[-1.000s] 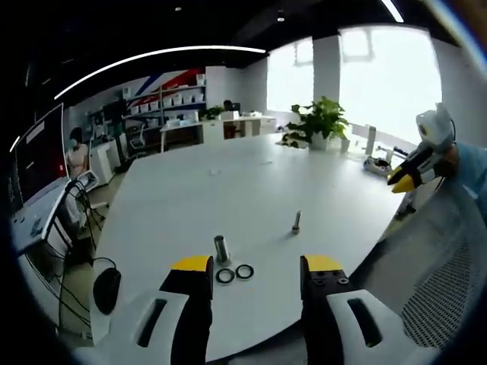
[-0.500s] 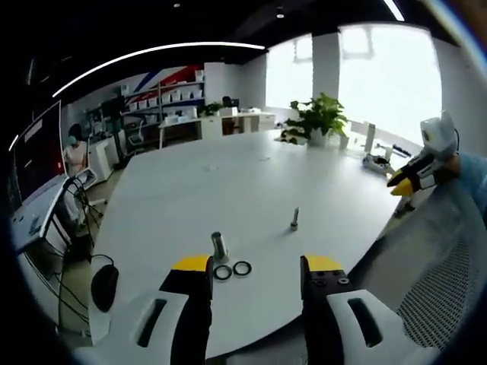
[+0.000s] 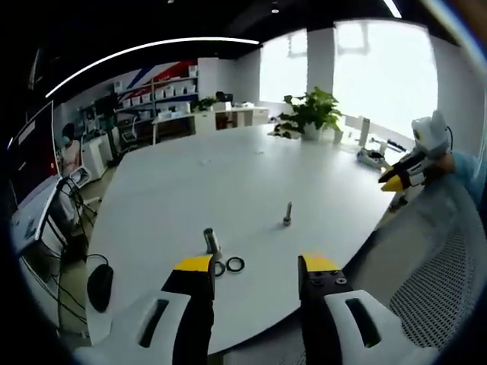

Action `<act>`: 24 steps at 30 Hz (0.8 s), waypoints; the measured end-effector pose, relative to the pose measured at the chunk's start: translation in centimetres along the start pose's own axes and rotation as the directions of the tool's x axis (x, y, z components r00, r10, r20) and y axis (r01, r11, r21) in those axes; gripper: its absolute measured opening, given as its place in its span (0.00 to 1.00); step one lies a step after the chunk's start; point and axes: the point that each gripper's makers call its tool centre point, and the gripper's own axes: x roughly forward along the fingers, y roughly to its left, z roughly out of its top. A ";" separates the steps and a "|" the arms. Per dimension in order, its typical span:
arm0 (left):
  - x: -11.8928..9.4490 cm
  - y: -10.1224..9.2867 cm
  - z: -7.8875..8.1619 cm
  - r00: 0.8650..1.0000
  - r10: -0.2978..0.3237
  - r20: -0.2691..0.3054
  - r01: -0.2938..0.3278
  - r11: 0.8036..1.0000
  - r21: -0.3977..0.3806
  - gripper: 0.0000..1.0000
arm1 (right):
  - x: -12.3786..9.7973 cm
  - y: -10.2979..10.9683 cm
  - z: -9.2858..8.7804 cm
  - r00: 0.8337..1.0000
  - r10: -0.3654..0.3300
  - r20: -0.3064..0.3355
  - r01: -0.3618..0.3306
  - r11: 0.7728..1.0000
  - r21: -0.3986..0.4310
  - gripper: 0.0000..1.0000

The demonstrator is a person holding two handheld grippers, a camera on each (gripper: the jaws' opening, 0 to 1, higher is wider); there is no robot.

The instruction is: Place the washer onto the threaded stud by aligning its center hole with the stud, sliding it down to the base, and recovering from edge contact or off-axis alignment until the washer reaches the visible bottom stop.

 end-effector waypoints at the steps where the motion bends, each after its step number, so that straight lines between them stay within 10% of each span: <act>1: 0.0 0.0 0.0 1.000 -0.002 -0.002 0.002 1.000 0.000 0.42 | 0.0 0.1 0.0 1.000 0.008 0.002 -0.008 1.000 0.003 0.18; 9: 1.1 -0.3 -0.3 0.984 -0.175 -0.045 0.169 0.979 -0.114 0.44 | 0.0 -0.3 -0.2 1.000 -0.002 -0.011 0.002 1.000 -0.003 0.18; 24: 5.6 4.2 -3.1 0.948 -0.156 -0.277 0.181 0.981 0.069 0.30 | 0.1 -1.6 -1.1 0.999 -0.027 -0.037 0.028 0.999 0.022 0.17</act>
